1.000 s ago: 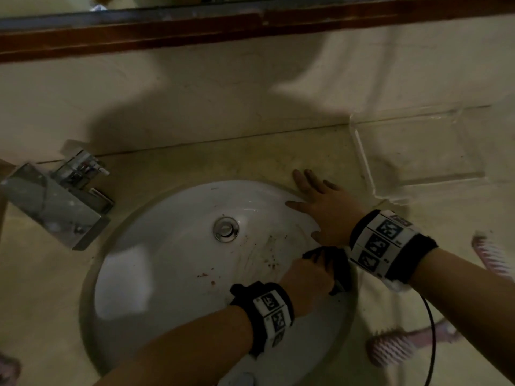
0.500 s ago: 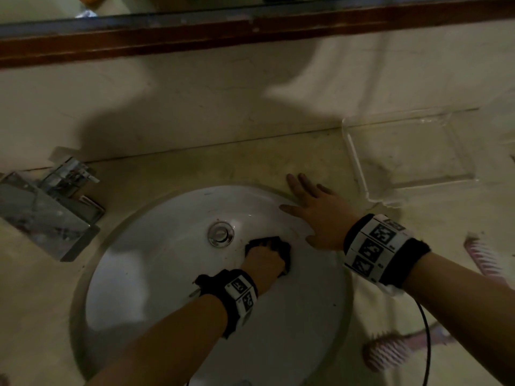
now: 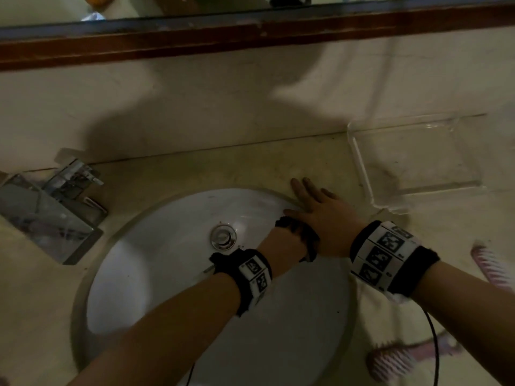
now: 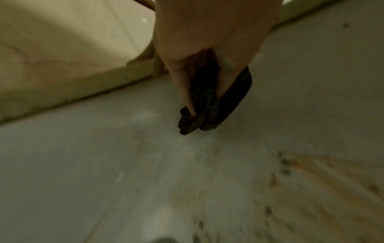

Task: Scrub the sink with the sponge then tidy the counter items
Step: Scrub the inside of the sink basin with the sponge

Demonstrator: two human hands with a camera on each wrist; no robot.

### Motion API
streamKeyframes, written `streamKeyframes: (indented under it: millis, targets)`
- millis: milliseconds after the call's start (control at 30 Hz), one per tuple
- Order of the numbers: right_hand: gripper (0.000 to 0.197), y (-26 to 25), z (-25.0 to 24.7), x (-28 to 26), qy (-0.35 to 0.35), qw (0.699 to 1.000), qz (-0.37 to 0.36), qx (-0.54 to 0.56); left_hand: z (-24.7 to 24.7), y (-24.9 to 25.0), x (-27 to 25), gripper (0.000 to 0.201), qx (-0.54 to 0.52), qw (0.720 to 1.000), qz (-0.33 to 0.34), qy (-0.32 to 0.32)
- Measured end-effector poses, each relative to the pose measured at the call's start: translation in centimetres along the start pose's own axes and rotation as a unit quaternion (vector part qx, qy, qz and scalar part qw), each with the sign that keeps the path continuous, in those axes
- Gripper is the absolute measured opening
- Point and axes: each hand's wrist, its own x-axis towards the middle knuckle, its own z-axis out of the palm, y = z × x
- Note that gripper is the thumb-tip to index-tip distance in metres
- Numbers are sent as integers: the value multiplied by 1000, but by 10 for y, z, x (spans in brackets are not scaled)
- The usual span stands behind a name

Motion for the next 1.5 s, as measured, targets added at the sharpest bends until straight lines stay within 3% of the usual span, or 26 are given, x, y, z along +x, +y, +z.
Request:
streamKeyframes:
  millis: [133, 233, 300, 400, 500, 567, 667, 833, 933, 1100, 1266, 1366, 1433, 1466, 1500]
  targets:
    - [79, -1, -5, -5, -15, 1000, -4, 9, 48, -17, -5, 7, -24, 997, -38, -69]
    - [81, -2, -6, -6, -14, 1000, -5, 3, 65, -29, -11, 24, -12, 994, -63, -90]
    - [84, -1, -5, -4, -16, 1000, -4, 2, 51, -31, -23, 33, 9, 992, -68, -107]
    - [87, 1, -5, -3, -18, 1000, -6, 1, 45, -32, -47, 37, 23, 992, -61, -111]
    - [86, 0, -4, -3, -19, 1000, -8, 0, 29, -31, -68, 33, -12, 972, -57, -226]
    - [87, 1, -4, -3, -20, 1000, -8, -2, 31, -41, -69, 43, -45, 966, -84, -241]
    - [87, 0, -3, -3, -18, 1000, -5, -4, 31, -60, -57, 22, -59, 965, -129, -222]
    - [88, 1, -5, -3, -24, 1000, -3, -3, 23, -78, -28, 27, -28, 986, -138, -91]
    - [87, 0, -4, -3, -22, 1000, -3, 3, 32, -87, -22, 29, 1, 967, -186, -172]
    - [85, 0, -3, -3, -14, 1000, -5, 0, 52, -93, -34, 32, 12, 966, -145, -214]
    - [85, 0, -4, -3, -20, 1000, -3, 1, 53, -81, -66, 23, -11, 963, -144, -230]
    - [86, 0, -3, -3, -21, 1000, -2, -1, 28, -73, -82, 17, 58, 974, -83, -204]
    - [86, 0, -4, -3, -22, 1000, -1, -3, 24, -68, -85, 7, 63, 963, -67, -253]
    - [86, -1, -4, -3, -22, 1000, 0, -2, 16, -66, -87, 7, 46, 968, -59, -241]
    - [86, 0, -4, -3, -22, 1000, 1, 0, 10, -66, -85, 21, 36, 977, -66, -198]
